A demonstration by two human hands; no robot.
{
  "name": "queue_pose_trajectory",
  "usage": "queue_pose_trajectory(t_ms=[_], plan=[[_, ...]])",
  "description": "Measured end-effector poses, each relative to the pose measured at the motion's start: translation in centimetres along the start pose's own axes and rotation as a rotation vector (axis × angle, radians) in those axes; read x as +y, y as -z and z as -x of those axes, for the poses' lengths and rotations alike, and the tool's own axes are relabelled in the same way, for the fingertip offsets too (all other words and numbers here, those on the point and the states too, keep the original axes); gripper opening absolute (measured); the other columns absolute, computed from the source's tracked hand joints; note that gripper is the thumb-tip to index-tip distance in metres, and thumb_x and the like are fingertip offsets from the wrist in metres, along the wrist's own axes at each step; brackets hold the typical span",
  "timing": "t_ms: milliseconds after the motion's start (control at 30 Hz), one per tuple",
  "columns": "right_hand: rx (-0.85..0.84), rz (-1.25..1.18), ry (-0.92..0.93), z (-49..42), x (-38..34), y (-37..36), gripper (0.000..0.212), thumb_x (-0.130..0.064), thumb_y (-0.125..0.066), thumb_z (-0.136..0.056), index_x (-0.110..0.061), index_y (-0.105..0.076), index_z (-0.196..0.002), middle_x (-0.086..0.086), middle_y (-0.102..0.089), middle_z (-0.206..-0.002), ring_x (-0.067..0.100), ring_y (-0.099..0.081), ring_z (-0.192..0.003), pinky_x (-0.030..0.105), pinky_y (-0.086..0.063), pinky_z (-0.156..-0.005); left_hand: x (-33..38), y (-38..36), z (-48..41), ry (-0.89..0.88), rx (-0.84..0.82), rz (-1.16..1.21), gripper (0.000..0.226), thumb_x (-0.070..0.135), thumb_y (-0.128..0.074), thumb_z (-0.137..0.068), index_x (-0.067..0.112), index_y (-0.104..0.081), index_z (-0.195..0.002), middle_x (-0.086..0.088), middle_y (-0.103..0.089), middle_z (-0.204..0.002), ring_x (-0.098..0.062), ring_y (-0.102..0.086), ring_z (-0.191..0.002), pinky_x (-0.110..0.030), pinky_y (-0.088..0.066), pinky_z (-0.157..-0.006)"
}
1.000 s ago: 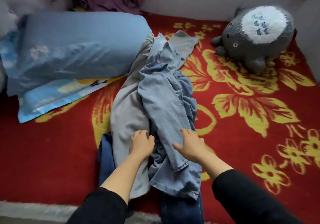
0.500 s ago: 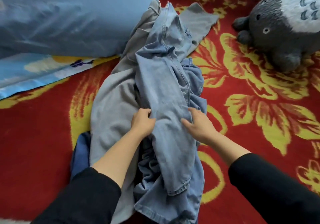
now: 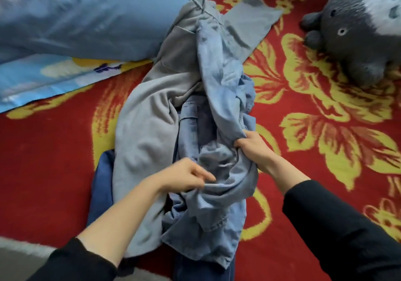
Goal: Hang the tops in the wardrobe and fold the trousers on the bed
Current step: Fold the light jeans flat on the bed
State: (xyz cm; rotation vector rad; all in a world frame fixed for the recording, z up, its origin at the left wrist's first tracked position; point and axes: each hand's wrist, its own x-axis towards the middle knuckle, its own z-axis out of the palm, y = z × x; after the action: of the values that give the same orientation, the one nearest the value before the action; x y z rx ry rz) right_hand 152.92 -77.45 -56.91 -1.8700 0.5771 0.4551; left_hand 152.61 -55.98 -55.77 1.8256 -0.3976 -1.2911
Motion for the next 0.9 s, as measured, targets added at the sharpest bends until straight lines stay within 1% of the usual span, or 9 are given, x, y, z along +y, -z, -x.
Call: queue_pose_trajectory(t_ms=[133, 200, 267, 367, 433, 633, 733, 833, 900], plan=[[-0.541, 0.171, -0.166, 4.8, 2.0, 4.3, 0.010, 0.005, -0.059, -0.060, -0.001, -0.056, -0.068, 0.005, -0.054, -0.064, 0.013, -0.049, -0.062, 0.025, -0.038, -0.057, 1.7, 1.8, -2.2, 0.083, 0.635, 0.636, 0.039, 0.025, -0.059, -0.090, 0.016, -0.056, -0.127, -0.003, -0.063, -0.104, -0.014, -0.058, -0.085, -0.023, -0.049, -0.063], [-0.813, 0.533, -0.216, 7.3, 3.6, 4.5, 0.013, 0.004, -0.061, -0.061, -0.008, -0.060, -0.066, -0.006, -0.058, -0.062, 0.006, -0.049, -0.059, 0.022, -0.039, -0.053, 1.8, 1.5, -3.8, 0.166, 0.680, 0.849, 0.075, 0.050, -0.070, -0.075, 0.015, -0.043, -0.136, -0.001, -0.060, -0.125, -0.017, -0.061, -0.104, -0.032, -0.052, -0.078], [-0.918, 0.710, -0.296, 8.8, 5.9, 4.2, 0.017, 0.000, -0.058, -0.060, -0.011, -0.065, -0.071, 0.004, -0.064, -0.076, 0.014, -0.054, -0.069, 0.023, -0.044, -0.055, 1.6, -0.3, -4.2, 0.319, 0.680, 0.638, 0.097, 0.046, -0.078, -0.066, 0.011, -0.029, -0.143, -0.006, -0.052, -0.135, -0.024, -0.056, -0.115, -0.037, -0.048, -0.090], [-0.796, 0.776, -0.386, 9.0, 8.5, 5.3, 0.015, -0.005, -0.055, -0.055, -0.014, -0.067, -0.056, -0.007, -0.061, -0.049, 0.013, -0.050, -0.056, 0.020, -0.040, -0.047, 0.7, -4.5, -3.0, 0.370, 0.738, 0.178, 0.072, 0.008, -0.068, -0.077, 0.012, -0.030, -0.138, -0.013, -0.053, -0.131, -0.030, -0.054, -0.115, -0.035, -0.044, -0.094], [-0.606, 0.844, -0.393, 8.5, 9.2, 6.8, 0.026, 0.001, -0.052, -0.064, -0.007, -0.075, -0.074, -0.009, -0.048, -0.035, 0.010, -0.043, -0.048, 0.020, -0.034, -0.042, 0.0, -6.5, -1.7, 0.268, 0.658, 0.222, 0.063, 0.001, -0.069, -0.072, 0.015, -0.039, -0.126, -0.008, -0.058, -0.123, -0.025, -0.057, -0.109, -0.034, -0.046, -0.092], [0.042, 0.431, -0.106, 5.0, 6.0, 7.3, 0.022, -0.005, -0.052, -0.082, -0.011, -0.072, -0.087, 0.003, -0.058, -0.071, 0.016, -0.048, -0.061, 0.026, -0.035, -0.054, -2.2, -10.5, 2.3, 0.328, 0.021, 0.338, 0.042, 0.017, -0.073, -0.079, 0.031, -0.049, -0.111, -0.004, -0.062, -0.086, -0.012, -0.057, -0.078, -0.027, -0.046, -0.068], [0.079, 0.365, -0.019, 2.6, 3.4, 4.6, 0.015, -0.010, -0.056, -0.075, -0.011, -0.060, -0.089, 0.006, -0.055, -0.076, 0.022, -0.050, -0.070, 0.030, -0.039, -0.058, -3.1, -9.4, 1.9, 0.454, 0.305, 0.455, 0.012, 0.012, -0.059, -0.087, 0.022, -0.063, -0.094, -0.003, -0.066, -0.087, -0.013, -0.060, -0.074, -0.025, -0.045, -0.068], [-0.030, 0.267, -0.004, 0.7, 2.0, 2.1, 0.081, -0.013, -0.058, -0.063, -0.018, -0.037, -0.141, 0.004, -0.057, -0.123, 0.024, -0.058, -0.109, 0.039, -0.051, -0.088, -3.8, -7.1, 1.0, 0.422, 0.755, 0.519, 0.013, 0.005, -0.053, -0.090, 0.009, -0.065, -0.094, -0.008, -0.065, -0.086, -0.014, -0.056, -0.064, -0.023, -0.043, -0.056], [-0.134, 0.290, -0.093, 0.6, 2.0, 0.8, 0.088, -0.006, -0.059, -0.070, -0.016, -0.021, -0.149, 0.008, -0.058, -0.116, 0.026, -0.061, -0.101, 0.035, -0.052, -0.079, -3.7, -5.9, 0.5, 0.345, 0.836, 0.486, 0.023, 0.006, -0.054, -0.091, 0.006, -0.062, -0.112, -0.007, -0.064, -0.094, -0.011, -0.056, -0.070, -0.022, -0.044, -0.055]])
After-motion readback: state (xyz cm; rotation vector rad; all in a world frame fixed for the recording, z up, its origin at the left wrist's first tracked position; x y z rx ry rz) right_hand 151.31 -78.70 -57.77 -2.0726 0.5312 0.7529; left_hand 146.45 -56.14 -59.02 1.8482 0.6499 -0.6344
